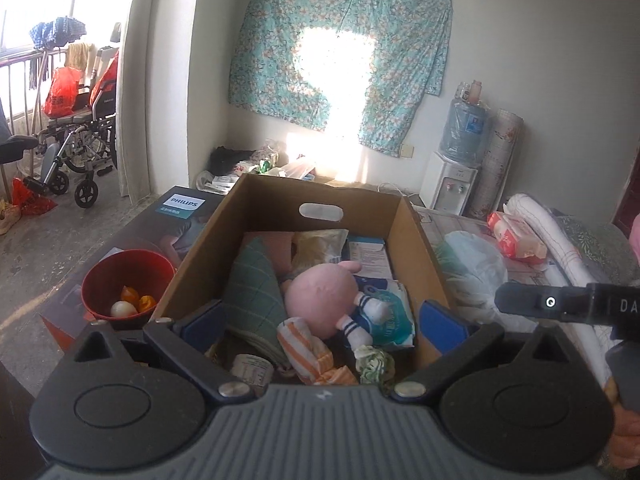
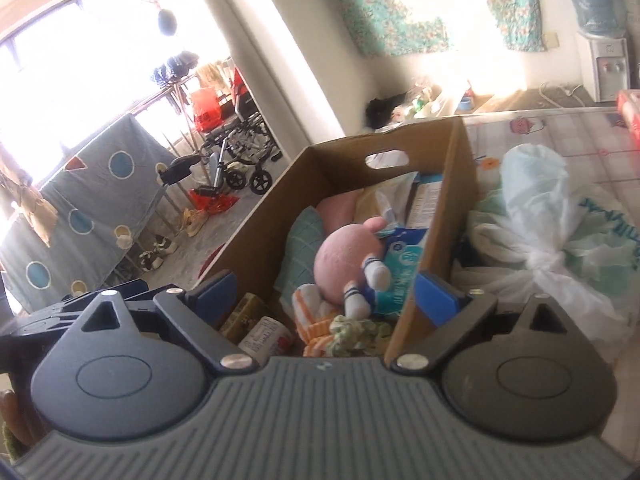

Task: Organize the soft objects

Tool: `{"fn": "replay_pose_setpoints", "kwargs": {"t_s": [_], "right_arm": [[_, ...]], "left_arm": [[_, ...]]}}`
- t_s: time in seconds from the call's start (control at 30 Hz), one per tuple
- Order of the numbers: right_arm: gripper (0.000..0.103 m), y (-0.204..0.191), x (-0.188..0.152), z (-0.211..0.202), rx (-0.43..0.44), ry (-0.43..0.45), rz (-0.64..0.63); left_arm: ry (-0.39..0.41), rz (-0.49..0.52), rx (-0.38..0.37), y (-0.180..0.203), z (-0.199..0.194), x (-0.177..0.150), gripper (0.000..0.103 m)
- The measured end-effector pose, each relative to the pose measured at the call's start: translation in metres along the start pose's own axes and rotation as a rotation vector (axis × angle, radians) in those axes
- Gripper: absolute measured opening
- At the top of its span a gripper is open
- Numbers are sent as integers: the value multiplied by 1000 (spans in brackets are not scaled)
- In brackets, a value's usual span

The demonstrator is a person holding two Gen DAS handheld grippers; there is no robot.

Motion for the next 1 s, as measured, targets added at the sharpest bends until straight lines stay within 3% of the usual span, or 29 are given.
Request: {"fn": "replay_pose_setpoints", "kwargs": {"t_s": [0.17, 0.33, 0.43, 0.6, 1.0], "right_arm": [[102, 29, -22, -56, -192, 71, -19], [102, 34, -46, -75, -326, 101, -74], [102, 27, -54, -71, -349, 87, -121], [102, 18, -58, -65, -379, 45, -176], [102, 11, -63, -45, -390, -27, -191]], "left_arm": [[-37, 34, 18, 33, -1, -16, 103], [-121, 173, 99, 62, 10, -28, 103], [-179, 190, 92, 68, 17, -37, 103], [-245, 96, 74, 63, 23, -42, 103], [-260, 88, 110, 59, 19, -44, 103]]}}
Point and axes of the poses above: each gripper's, at about its wrist camera, not at the fingertips, and z roughly the way its jaws point, y to its right, x to its top, the point moved 1 cm from there along z, roughly the way its jaws point, and after that the axes turned 10 degrees about y, right-handed, at the moved point
